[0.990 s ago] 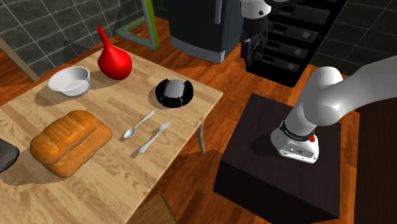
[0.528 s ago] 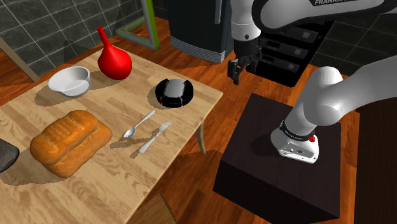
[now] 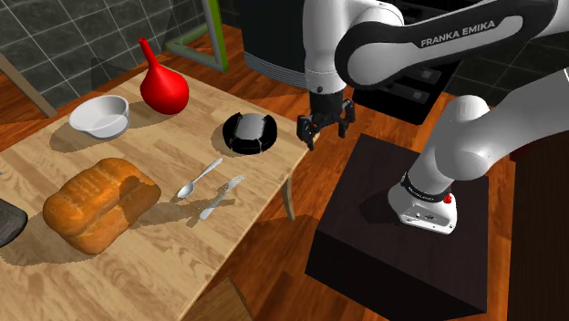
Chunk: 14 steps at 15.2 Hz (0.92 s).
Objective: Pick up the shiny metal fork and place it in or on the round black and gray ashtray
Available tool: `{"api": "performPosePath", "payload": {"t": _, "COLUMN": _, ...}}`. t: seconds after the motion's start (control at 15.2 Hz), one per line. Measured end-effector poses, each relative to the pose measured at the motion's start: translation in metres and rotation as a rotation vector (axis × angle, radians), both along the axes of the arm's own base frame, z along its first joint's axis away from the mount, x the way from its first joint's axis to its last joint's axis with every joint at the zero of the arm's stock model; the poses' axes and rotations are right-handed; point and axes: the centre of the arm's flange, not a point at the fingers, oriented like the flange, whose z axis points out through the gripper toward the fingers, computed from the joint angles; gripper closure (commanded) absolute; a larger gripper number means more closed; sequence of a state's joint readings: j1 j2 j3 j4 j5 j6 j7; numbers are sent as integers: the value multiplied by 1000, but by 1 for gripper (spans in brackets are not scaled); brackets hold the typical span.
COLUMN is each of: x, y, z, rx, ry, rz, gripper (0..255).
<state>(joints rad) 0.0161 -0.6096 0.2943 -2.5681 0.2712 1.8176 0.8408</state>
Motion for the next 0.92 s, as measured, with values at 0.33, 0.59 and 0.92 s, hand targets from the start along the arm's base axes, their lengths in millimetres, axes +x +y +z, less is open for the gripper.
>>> {"api": "performPosePath", "payload": {"t": 0.33, "x": 28, "y": 46, "z": -32, "rx": 2, "ry": -14, "rz": -168, "gripper": 0}}
{"api": "performPosePath", "payload": {"t": 0.59, "x": 52, "y": 74, "z": -52, "rx": 2, "ry": -26, "rz": -304, "gripper": 0}}
{"api": "performPosePath", "payload": {"t": 0.92, "x": 92, "y": 115, "z": -85, "rx": 5, "ry": -40, "rz": -470, "gripper": 0}}
